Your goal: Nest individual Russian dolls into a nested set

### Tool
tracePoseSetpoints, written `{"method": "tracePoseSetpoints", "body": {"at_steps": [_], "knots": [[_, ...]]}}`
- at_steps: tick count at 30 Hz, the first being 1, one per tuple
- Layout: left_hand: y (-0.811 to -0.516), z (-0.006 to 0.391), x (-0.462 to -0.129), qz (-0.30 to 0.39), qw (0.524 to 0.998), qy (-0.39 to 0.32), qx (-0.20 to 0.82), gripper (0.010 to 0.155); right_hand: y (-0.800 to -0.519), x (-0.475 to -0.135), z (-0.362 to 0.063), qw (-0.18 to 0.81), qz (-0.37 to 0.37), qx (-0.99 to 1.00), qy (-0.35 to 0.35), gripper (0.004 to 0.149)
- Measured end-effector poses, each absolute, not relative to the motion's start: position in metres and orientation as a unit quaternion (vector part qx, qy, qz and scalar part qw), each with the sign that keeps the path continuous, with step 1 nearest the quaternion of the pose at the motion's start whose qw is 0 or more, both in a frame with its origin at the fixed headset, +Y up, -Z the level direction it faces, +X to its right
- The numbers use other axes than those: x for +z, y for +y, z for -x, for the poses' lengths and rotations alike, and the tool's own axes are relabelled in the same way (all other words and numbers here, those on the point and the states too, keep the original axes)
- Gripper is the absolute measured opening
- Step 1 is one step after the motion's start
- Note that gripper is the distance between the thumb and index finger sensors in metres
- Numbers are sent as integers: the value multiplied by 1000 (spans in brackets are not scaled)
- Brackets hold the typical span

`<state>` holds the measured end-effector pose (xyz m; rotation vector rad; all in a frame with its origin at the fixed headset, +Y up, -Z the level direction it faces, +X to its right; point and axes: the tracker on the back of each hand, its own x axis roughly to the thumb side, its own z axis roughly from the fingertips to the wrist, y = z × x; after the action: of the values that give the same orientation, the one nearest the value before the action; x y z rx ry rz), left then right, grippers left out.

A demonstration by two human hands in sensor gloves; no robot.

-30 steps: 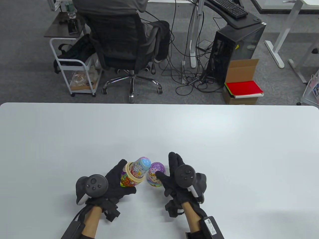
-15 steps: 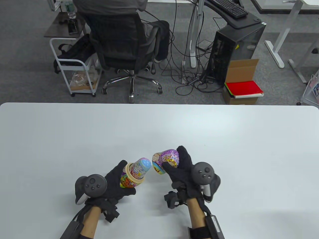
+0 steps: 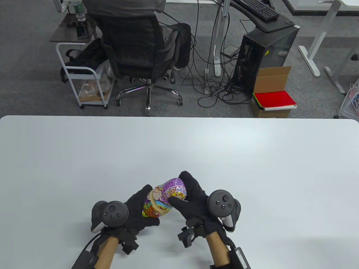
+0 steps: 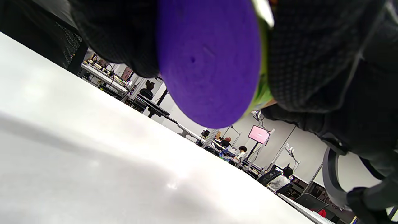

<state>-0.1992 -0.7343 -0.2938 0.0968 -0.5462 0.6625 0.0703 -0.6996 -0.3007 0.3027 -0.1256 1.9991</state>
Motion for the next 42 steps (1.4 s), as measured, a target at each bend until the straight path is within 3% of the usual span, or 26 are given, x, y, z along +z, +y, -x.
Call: {"method": "tracePoseSetpoints", "body": {"at_steps": [28, 42], "knots": [[-731, 197, -291, -69, 908, -260, 321, 109, -699, -294, -59, 501, -129, 852, -84, 90], [-736, 190, -294, -32, 895, -256, 363, 109, -701, -291, -60, 503, -105, 853, -90, 94]]}}
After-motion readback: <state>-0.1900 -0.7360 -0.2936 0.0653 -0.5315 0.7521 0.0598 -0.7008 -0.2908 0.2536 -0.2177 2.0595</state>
